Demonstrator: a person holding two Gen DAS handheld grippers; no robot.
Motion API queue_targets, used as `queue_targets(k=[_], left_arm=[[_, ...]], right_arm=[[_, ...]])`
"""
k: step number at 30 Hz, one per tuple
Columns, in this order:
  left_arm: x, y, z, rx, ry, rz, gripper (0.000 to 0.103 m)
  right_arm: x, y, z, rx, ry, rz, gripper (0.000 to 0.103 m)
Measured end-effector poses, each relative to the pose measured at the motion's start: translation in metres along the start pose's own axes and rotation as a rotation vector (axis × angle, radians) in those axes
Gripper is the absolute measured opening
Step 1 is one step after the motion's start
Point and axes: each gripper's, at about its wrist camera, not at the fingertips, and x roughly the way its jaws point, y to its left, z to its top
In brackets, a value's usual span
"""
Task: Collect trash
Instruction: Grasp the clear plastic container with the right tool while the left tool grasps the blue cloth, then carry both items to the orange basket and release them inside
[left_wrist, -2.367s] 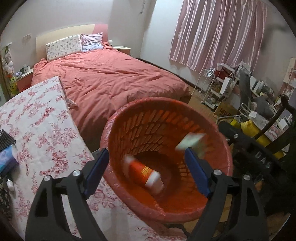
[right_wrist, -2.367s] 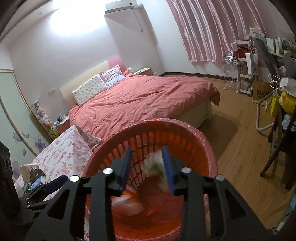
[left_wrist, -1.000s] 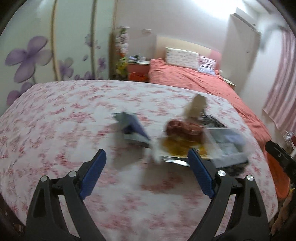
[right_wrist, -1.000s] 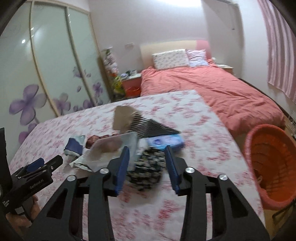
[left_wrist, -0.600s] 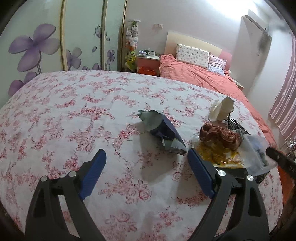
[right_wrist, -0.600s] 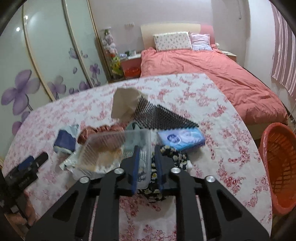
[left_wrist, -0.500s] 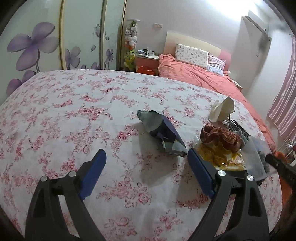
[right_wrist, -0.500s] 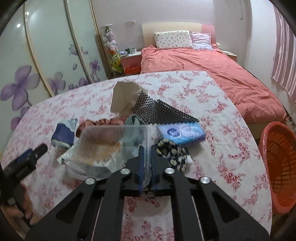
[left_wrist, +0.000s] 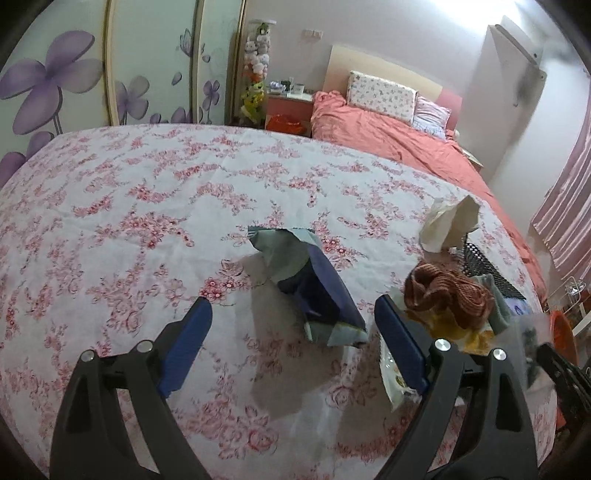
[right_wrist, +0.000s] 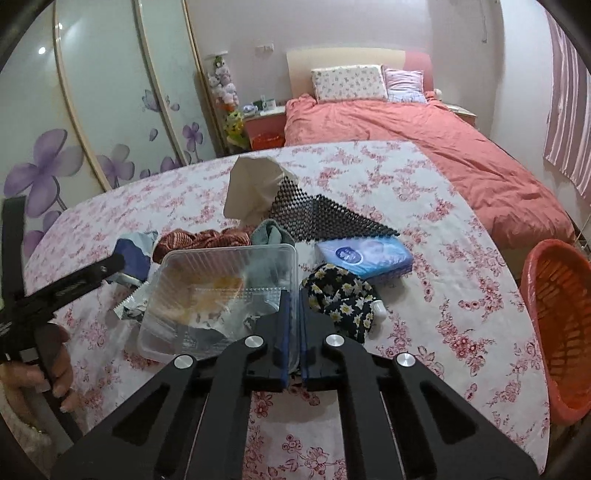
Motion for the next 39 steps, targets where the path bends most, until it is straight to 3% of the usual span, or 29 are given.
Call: queue_targets(k=[3, 6, 9, 11, 13, 22, 28, 39], left_arm=[[0.009, 0.001, 0.001, -0.007, 0.021, 0.000, 0.086], [0.019, 0.003, 0.001, -0.015, 0.053, -0.012, 0.074], [0.026, 0.004, -0.001, -0.026, 0.079, -0.037, 0.056], [0.026, 0.005, -0.001, -0.027, 0.076, -0.052, 0.037], [0.023, 0.005, -0.002, -0.020, 0.071, -0.068, 0.027], [-0.004, -0.008, -0.004, 0.054, -0.027, -0.062, 0.016], [-0.026, -0.019, -0.002, 0.071, -0.073, -0.080, 0.015], [-0.092, -0.073, -0.009, 0.161, -0.167, -0.215, 0.015]], right_arm=[[-0.006, -0.004, 0.003, 0.016, -0.020, 0.003, 0.004], [-0.008, -0.006, 0.005, 0.021, -0.030, 0.004, 0.004], [-0.009, -0.007, 0.005, 0.021, -0.036, 0.000, 0.004], [-0.011, -0.008, 0.004, 0.020, -0.040, -0.003, 0.004], [-0.014, -0.010, 0.003, 0.020, -0.048, -0.008, 0.004], [-0.029, -0.023, 0.001, 0.042, -0.088, -0.023, 0.004], [-0.041, -0.037, -0.002, 0.063, -0.117, -0.046, 0.004], [-0.076, -0.078, -0.008, 0.151, -0.215, -0.138, 0.004]])
